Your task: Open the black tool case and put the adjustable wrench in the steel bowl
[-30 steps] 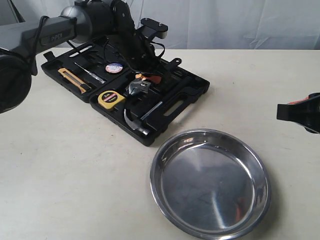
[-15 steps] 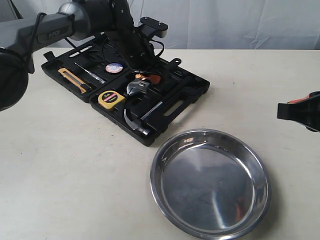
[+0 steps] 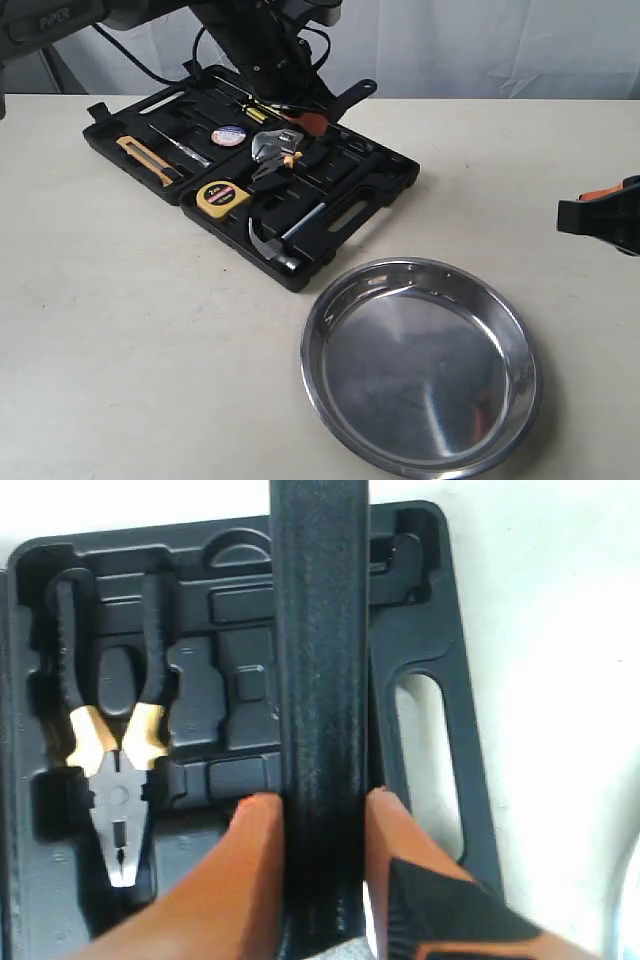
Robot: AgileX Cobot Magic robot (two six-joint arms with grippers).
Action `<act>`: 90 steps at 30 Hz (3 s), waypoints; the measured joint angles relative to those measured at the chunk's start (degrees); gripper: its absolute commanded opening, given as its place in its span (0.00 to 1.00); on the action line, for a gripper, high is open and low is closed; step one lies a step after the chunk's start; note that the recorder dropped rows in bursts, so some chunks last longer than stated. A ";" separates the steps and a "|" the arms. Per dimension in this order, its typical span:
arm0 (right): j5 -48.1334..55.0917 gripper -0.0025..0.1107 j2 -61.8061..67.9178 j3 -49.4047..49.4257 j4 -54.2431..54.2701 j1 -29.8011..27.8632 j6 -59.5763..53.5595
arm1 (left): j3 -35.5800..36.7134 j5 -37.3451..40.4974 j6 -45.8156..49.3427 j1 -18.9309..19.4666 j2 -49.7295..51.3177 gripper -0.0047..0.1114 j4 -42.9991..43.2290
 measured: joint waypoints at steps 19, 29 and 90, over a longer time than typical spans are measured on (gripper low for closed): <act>-0.78 0.01 -4.85 0.00 -0.47 0.00 0.71 | 37.90 -14.87 8.21 -11.28 -23.27 0.04 -9.59; -0.78 0.01 -15.50 0.00 -5.29 0.00 5.91 | 41.39 -19.43 8.10 -21.55 -23.27 0.04 -10.41; 28.49 0.01 -36.14 -12.35 -47.03 0.00 39.80 | 41.52 -20.61 -3.08 -20.61 -24.38 0.04 2.27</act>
